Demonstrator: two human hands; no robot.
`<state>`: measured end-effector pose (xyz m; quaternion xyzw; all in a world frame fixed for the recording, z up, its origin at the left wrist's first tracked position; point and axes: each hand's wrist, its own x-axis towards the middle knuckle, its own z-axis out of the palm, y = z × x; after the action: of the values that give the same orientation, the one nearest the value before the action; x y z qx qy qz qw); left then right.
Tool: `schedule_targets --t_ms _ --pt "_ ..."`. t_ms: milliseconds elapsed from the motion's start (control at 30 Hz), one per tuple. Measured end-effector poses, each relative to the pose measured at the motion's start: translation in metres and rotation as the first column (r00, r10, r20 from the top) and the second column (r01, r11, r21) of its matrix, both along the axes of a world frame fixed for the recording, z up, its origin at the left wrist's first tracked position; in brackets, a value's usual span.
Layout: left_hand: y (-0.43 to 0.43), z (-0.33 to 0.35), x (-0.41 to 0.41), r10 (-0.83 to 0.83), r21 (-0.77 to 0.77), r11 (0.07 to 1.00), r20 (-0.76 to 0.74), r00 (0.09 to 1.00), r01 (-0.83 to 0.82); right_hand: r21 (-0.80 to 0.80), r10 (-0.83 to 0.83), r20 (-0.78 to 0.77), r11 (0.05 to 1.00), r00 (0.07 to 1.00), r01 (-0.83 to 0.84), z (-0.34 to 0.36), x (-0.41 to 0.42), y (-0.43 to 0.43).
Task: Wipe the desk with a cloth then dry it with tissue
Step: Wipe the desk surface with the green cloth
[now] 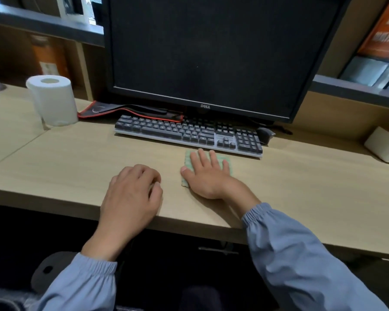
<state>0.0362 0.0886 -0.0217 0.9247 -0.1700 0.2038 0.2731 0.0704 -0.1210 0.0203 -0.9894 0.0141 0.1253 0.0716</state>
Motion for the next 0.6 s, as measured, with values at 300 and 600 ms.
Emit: schedule_targets --t_ms 300,600 --pt "0.007 -0.002 0.004 0.005 -0.047 0.999 0.002 1.0 -0.005 0.006 0.165 0.041 0.986 0.985 -0.166 -0.001 -0.003 0.041" --pt "0.009 -0.005 0.008 -0.02 -0.12 0.993 0.025 0.999 0.023 -0.029 0.165 0.109 0.986 0.98 -0.163 -0.01 -0.109 0.043"
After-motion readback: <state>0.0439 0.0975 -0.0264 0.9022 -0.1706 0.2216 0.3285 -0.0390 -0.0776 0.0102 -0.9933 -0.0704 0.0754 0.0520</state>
